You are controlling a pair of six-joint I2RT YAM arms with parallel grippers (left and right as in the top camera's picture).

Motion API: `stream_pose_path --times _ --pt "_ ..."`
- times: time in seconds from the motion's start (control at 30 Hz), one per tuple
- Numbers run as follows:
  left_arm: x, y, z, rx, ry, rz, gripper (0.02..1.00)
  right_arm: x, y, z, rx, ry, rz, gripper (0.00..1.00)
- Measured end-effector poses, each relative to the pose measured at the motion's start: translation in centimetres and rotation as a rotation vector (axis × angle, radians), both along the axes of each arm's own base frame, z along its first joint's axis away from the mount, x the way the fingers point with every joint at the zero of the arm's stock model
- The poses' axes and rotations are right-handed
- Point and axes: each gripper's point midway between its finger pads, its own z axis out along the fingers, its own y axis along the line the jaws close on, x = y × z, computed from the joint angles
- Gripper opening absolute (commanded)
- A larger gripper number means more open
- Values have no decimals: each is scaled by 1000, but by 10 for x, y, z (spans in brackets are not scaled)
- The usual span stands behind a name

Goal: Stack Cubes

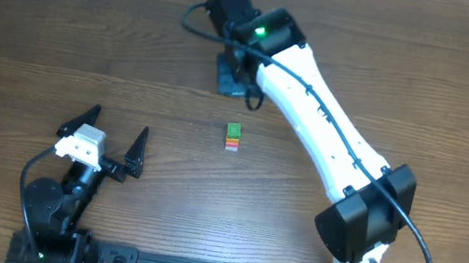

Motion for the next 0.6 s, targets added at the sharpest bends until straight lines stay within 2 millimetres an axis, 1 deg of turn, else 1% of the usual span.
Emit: stream_pose_path --times 0.07,0.13,0.27,0.43,0.6 --pt "0 0 0 0 0 0 1000 -9 5 -3 -5 8 9 9" --pt "0 0 0 0 0 0 1000 -21 6 -9 -16 25 12 12" --pt "0 0 0 0 0 0 1000 -41 -1 -25 -25 54 -6 9" --pt "0 0 0 0 0 0 1000 -53 -8 -34 -26 80 -27 12" --pt "0 0 0 0 0 0 1000 -55 0 -34 -10 72 -16 9"
